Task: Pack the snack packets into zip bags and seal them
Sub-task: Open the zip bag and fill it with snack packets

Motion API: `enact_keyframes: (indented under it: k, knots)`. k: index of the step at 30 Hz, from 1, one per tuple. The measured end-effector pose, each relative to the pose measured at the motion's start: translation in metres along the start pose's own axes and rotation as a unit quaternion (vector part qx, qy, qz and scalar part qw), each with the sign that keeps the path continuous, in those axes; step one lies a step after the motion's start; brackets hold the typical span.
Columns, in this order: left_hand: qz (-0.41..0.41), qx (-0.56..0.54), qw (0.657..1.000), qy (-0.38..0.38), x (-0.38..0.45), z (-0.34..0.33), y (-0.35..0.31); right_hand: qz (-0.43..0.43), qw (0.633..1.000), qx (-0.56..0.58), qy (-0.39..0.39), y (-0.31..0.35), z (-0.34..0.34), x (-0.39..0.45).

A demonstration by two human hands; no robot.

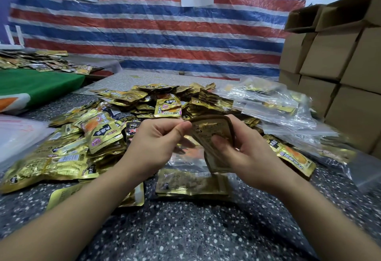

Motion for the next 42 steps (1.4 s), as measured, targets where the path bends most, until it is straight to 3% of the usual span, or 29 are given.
enact_keyframes:
  k: [7,15,19,23,30,37,40,42]
  knots:
    - [0.008,0.012,1.0,0.026,-0.002,-0.006,0.001,-0.041,0.998,0.018,0.036,-0.008,0.003,0.0]
    - [-0.044,0.1,0.994,0.022,-0.003,-0.013,-0.009,-0.052,0.985,-0.133,0.094,-0.002,-0.019,0.011]
    - [-0.081,0.121,0.989,-0.012,-0.005,-0.006,-0.021,-0.057,0.993,-0.1,0.025,-0.008,-0.004,0.01]
    - [-0.043,0.066,0.995,-0.053,-0.003,0.011,-0.016,-0.072,0.99,-0.079,0.088,-0.015,-0.011,0.006]
    - [-0.023,0.006,0.999,-0.045,-0.004,0.012,-0.014,-0.051,0.963,-0.251,0.079,0.004,-0.008,0.008]
    - [-0.022,0.072,0.996,-0.039,0.0,0.001,-0.012,-0.056,0.903,-0.389,0.171,0.014,-0.034,0.006]
    - [-0.015,0.041,0.998,-0.046,0.0,0.003,-0.01,-0.066,0.915,-0.367,0.15,0.014,-0.026,0.006]
    - [-0.003,-0.014,0.998,-0.06,0.001,0.009,-0.008,-0.067,0.945,-0.303,0.099,0.016,-0.008,0.006]
Point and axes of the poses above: each hand's wrist, its own x-axis towards the middle knuckle, its own z-axis out of the back of the hand, y = z × x, the point moved 10 cm from there along x, towards the middle knuckle, and after that the axes turned 13 degrees about y, right-handed, at the moved point
